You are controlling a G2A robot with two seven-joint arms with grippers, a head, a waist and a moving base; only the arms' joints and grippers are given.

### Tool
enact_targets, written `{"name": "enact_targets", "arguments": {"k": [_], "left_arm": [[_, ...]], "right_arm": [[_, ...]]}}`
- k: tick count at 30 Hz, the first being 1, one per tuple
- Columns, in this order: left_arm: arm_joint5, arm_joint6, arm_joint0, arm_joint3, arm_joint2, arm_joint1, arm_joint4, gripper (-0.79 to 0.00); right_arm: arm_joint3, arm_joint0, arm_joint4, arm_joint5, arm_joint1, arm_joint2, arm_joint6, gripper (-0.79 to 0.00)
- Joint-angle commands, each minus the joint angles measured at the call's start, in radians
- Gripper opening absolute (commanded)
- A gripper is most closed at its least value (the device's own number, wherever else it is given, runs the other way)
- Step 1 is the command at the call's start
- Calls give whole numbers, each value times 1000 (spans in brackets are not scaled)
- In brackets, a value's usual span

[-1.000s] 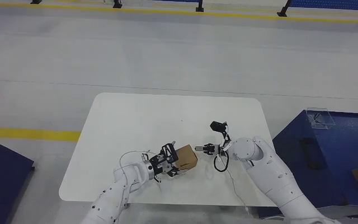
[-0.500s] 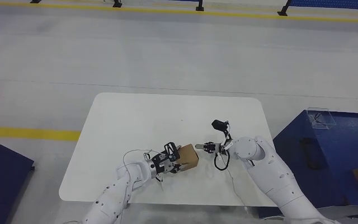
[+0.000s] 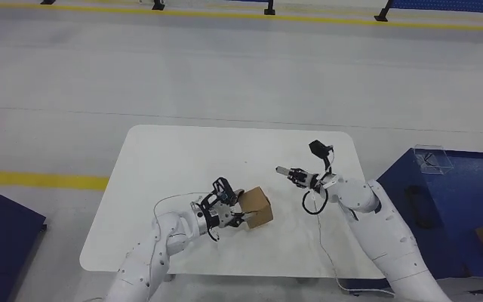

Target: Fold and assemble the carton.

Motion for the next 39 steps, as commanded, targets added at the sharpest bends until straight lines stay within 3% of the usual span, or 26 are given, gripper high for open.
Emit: {"name": "enact_targets", "arguments": {"k": [1,4,6,8,11,17,19,20,26,28,30,31,32,33,34,36,39], "left_arm": [[32,-209,-4,-14,-7,-5,-263,-785],[112,-463,-29,-44,7,-11,-535,-785],[192,-630,-66,-14,16,-15,-706,-785],[235,-719,-113,20,29,-19,-786,-785],[281,-771,-177,110,59,-31,-845,-785],[335,-739,-281,283,143,-62,-808,-773],[352,-710,-312,337,164,-70,-774,-77],[356,-689,-325,358,172,-74,-754,0],[330,-567,-356,415,139,-69,-737,0],[334,-491,-345,370,110,-54,-680,0],[335,-401,-305,255,80,-36,-594,0],[327,-354,-268,176,66,-26,-548,-86],[333,-320,-226,94,56,-16,-492,-400],[327,-282,-182,0,50,-8,-441,-560],[319,-250,-133,-90,51,-1,-374,-785],[330,-187,-54,-229,58,13,-206,-785],[388,-123,26,-334,106,18,-4,-785]], "right_arm": [[-63,-50,-3,-17,12,67,-48,0],[-144,-122,8,-29,24,138,-96,0],[-181,-159,9,-32,30,167,-98,0],[-205,-186,-3,-32,33,183,-104,0],[-219,-212,-14,-32,34,187,-114,0],[-209,-228,-7,-41,34,191,-104,0],[-208,-230,-6,-45,35,192,-98,0],[-209,-231,-7,-46,35,193,-96,0],[-213,-230,-22,-41,36,195,-85,0],[-213,-228,-21,-40,36,197,-77,0],[-209,-223,-15,-37,36,196,-70,0],[-206,-219,-13,-37,36,194,-65,0],[-203,-216,-14,-38,35,190,-64,0],[-199,-213,-13,-38,34,186,-64,0],[-196,-210,-14,-37,33,181,-65,0],[-189,-203,-16,-35,31,171,-67,0],[-176,-191,-16,-19,29,161,-62,0]]}}
